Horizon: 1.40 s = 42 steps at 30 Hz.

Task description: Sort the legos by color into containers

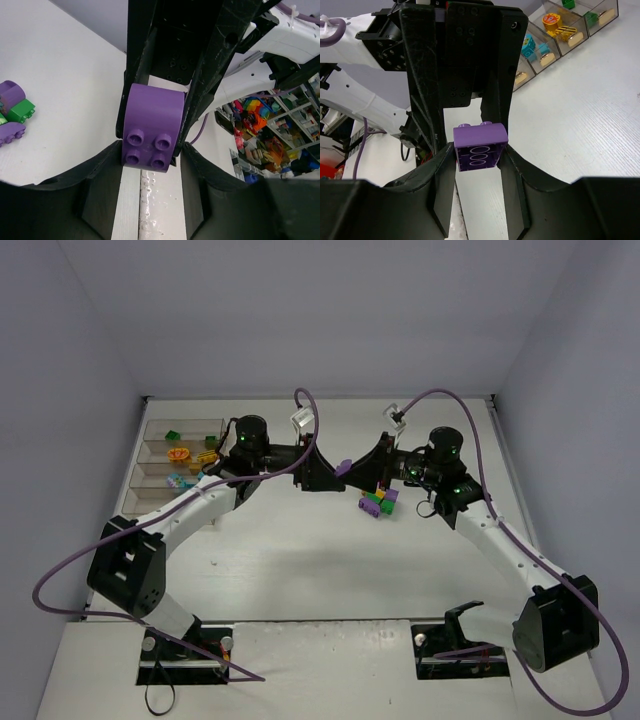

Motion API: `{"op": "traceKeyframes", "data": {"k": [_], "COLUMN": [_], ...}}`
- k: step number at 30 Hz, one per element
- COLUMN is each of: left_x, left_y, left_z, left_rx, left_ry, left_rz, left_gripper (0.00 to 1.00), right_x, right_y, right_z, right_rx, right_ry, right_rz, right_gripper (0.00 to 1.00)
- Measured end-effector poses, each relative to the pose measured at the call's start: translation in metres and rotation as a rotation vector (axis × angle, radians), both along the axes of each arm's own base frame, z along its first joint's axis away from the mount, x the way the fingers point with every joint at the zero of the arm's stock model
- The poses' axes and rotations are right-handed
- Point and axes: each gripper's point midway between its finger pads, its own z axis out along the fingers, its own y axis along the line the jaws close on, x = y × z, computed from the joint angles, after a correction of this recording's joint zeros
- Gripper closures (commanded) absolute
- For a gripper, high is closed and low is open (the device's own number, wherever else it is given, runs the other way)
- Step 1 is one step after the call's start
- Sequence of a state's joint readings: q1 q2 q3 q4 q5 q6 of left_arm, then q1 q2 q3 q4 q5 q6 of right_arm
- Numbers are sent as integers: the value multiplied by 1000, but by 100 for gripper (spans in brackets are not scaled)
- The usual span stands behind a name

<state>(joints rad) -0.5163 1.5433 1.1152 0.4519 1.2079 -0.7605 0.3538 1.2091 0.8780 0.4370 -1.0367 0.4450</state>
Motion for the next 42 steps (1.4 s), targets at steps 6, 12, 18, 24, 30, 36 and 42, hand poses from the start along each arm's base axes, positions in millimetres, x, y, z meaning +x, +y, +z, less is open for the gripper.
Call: {"op": "traceKeyframes", "data": {"k": [6,12,18,24,30,36,42], "left_x": [0,-1,-2,-2,-1,0,1], "left_y": [-1,-1,-1,0,0,-1,-1], "left_z": [1,-4,-7,-8,-9,-12,-12], "left_rx": [-16,-16,-15,-14,-8,1,3], "left_ry": [-10,-2,3,3,13,27,27], "left_rz": [-16,-18,-18,-18,-13,-3,3], "left_gripper": [89,84,69,64,53,46,50], "right_x": [1,0,-1,-1,0,1,1], "right_y": [-1,-1,-2,-2,-2,-3,-3], "right_z": [1,-3,-6,-6,-6,-4,-4], "right_rx": [9,6,2,2,1,2,2], "right_ry": [5,18,29,30,26,20,19], "right_rz": [-2,-3,-4,-4,-11,-16,-16], "right_gripper": [100,100,100,100,100,100,100]}}
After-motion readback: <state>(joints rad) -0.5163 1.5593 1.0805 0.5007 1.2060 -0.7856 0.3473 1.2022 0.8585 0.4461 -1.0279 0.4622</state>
